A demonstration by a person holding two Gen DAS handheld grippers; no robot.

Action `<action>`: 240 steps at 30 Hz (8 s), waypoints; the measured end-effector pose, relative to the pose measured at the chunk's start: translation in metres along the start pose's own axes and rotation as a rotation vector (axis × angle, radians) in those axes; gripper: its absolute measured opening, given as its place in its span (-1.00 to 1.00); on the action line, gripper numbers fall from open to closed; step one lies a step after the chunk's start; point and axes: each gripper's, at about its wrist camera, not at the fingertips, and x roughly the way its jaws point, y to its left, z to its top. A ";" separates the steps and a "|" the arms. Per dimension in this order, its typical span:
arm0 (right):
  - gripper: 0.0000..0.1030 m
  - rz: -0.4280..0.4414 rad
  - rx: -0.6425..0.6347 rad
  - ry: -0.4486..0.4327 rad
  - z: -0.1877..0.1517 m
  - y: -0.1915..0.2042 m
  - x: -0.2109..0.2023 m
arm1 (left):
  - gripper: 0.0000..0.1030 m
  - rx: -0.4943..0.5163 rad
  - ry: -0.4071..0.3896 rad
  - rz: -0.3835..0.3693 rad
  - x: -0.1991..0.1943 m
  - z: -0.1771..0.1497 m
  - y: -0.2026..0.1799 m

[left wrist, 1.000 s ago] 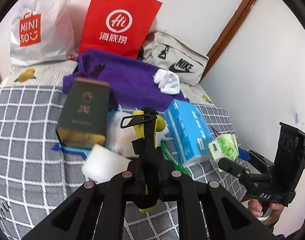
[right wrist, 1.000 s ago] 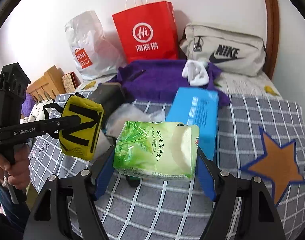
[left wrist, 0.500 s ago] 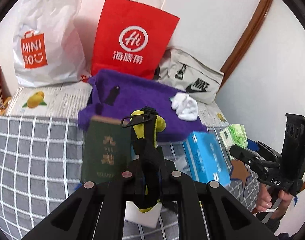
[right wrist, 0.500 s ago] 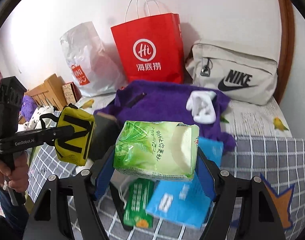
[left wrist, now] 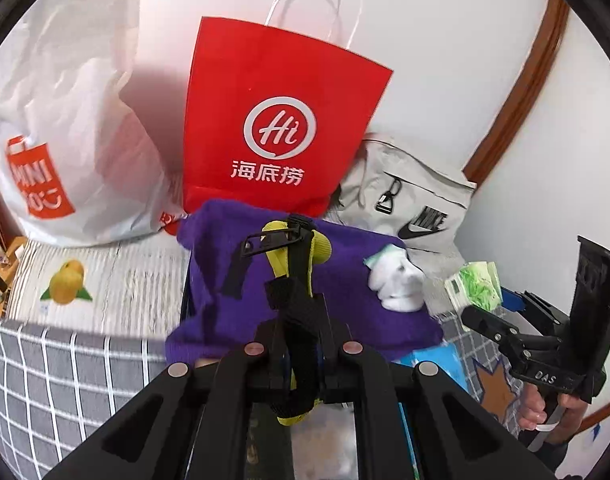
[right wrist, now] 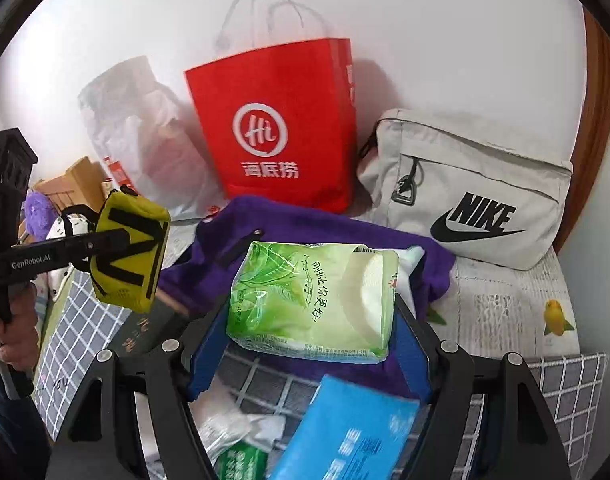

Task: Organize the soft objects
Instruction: 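Lower the tissue pack onto the purple towel with the right gripper while the left releases the pouch, then move both tools back down to the pile of items, then grasp the white sponge block with the left gripper while the right gripper grasps the green snack packet, then lift the green snack packet with the right gripper while the left gripper lifts the white sponge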

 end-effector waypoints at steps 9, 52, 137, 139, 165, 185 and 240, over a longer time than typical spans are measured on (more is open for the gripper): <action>0.44 -0.011 0.004 0.081 0.007 -0.025 0.051 | -0.83 -0.013 0.065 -0.005 0.057 0.021 0.004; 0.51 -0.016 -0.097 0.338 -0.016 -0.027 0.134 | -0.77 -0.153 0.274 -0.055 0.141 0.014 0.040; 0.49 0.051 0.129 0.246 -0.219 0.056 -0.019 | 0.19 0.221 0.095 0.127 -0.033 -0.198 -0.008; 0.49 0.056 0.148 0.238 -0.219 0.054 -0.014 | 0.19 0.201 0.096 0.127 -0.036 -0.200 -0.005; -0.84 0.078 0.011 0.225 -0.240 0.070 -0.044 | 0.18 0.157 0.083 0.117 -0.035 -0.203 0.000; 0.24 -0.021 -0.052 0.224 -0.237 0.072 -0.029 | 0.19 0.145 0.098 0.124 -0.037 -0.203 0.000; -0.40 0.010 -0.025 0.019 -0.138 0.031 -0.076 | -0.01 0.134 -0.020 0.099 -0.084 -0.122 -0.045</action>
